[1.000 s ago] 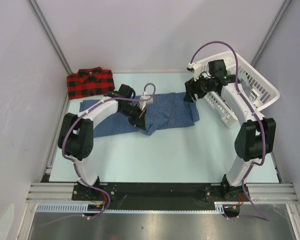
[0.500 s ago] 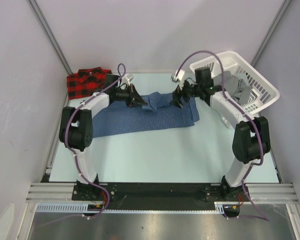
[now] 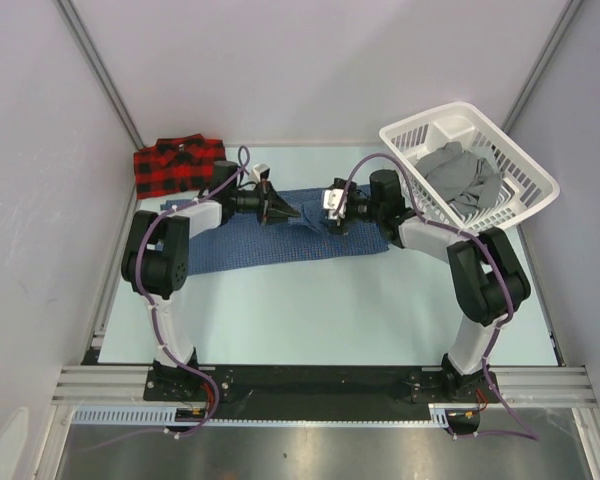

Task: Fold and stack the long sleeve shirts
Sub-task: Fold the shirt

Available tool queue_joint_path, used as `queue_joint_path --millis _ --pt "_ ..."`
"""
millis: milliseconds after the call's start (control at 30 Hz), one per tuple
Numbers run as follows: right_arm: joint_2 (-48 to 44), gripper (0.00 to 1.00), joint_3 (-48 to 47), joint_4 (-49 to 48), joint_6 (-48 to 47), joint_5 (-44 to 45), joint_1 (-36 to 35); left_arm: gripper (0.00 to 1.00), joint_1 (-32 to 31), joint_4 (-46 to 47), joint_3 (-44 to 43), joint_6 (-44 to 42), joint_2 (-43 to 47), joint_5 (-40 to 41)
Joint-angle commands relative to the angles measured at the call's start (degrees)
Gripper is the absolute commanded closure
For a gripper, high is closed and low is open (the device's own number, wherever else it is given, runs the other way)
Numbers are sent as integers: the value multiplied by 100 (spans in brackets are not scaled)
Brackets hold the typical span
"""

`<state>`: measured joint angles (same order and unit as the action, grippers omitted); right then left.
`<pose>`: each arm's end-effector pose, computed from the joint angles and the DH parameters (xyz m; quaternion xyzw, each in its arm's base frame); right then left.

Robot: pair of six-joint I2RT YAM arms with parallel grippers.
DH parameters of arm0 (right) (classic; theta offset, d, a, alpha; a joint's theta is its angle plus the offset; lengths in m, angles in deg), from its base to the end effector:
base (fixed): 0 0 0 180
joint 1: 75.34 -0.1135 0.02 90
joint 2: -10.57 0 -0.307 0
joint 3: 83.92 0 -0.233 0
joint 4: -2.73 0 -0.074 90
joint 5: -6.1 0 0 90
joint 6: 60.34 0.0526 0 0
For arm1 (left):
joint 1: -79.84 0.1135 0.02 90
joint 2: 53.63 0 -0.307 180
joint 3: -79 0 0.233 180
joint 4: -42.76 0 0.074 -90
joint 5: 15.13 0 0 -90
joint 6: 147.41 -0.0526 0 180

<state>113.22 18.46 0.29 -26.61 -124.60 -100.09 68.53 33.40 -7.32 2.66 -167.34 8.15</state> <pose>0.3521 0.2001 0.2707 -0.6534 0.4677 0.1371 0.5793 0.4085 -0.1310 0.2307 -0.0838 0.7818 -0.6176 0.0172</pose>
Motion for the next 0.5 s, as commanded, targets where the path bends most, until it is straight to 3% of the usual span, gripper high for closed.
queue_joint_path --millis 0,333,467 --pt "-78 15 -103 -760 -349 -543 -223 87 85 690 73 452 270 -201" --pt "-351 16 117 751 -1623 -877 -48 93 138 1184 222 769 385 -395" --pt "-281 14 346 35 -1528 -737 -20 90 147 1350 371 874 464 -412"
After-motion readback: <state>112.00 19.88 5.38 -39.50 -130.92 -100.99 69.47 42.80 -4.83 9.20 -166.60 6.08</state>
